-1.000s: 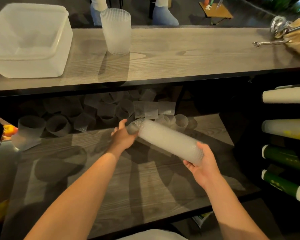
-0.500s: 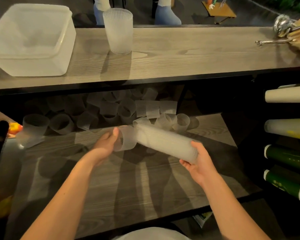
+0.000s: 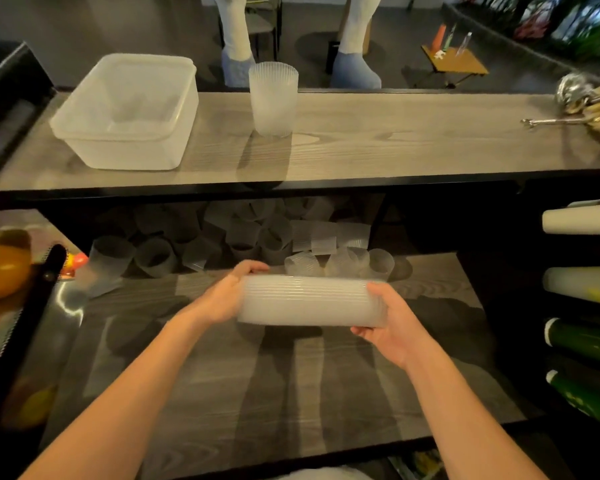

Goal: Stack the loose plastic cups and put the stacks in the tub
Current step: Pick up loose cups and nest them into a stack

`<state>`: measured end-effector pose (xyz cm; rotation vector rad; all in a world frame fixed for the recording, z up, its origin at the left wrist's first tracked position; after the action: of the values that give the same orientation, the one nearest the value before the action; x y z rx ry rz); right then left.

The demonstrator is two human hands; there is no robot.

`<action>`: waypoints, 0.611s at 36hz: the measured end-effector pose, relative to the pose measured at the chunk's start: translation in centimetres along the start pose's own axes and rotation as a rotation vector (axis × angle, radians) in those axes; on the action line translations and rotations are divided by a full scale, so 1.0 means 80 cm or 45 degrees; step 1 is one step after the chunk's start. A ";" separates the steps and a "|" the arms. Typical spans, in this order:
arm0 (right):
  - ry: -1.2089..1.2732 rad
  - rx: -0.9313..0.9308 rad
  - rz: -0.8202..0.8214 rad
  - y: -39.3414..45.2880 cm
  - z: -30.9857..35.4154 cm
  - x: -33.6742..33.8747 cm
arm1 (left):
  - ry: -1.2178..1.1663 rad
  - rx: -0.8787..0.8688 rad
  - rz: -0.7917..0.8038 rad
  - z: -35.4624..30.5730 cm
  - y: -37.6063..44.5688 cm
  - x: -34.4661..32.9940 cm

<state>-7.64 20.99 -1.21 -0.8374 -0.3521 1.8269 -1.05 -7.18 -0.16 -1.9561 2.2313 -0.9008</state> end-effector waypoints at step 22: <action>-0.188 0.589 0.363 -0.015 0.170 -0.176 | -0.981 -0.580 -0.462 -0.154 -0.029 0.002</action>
<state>-13.23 10.68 14.54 -0.4465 0.1076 2.1264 -3.88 -2.60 11.19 -2.3594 1.7286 0.3863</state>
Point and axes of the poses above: each hand's wrist, its own y-axis towards the middle knuckle, its own x-axis out of the back of the hand, z = x × y, the point moved 2 cm from there along y, towards the middle knuckle, and after that the axes turned 8 degrees about z, right-handed, at the moved point
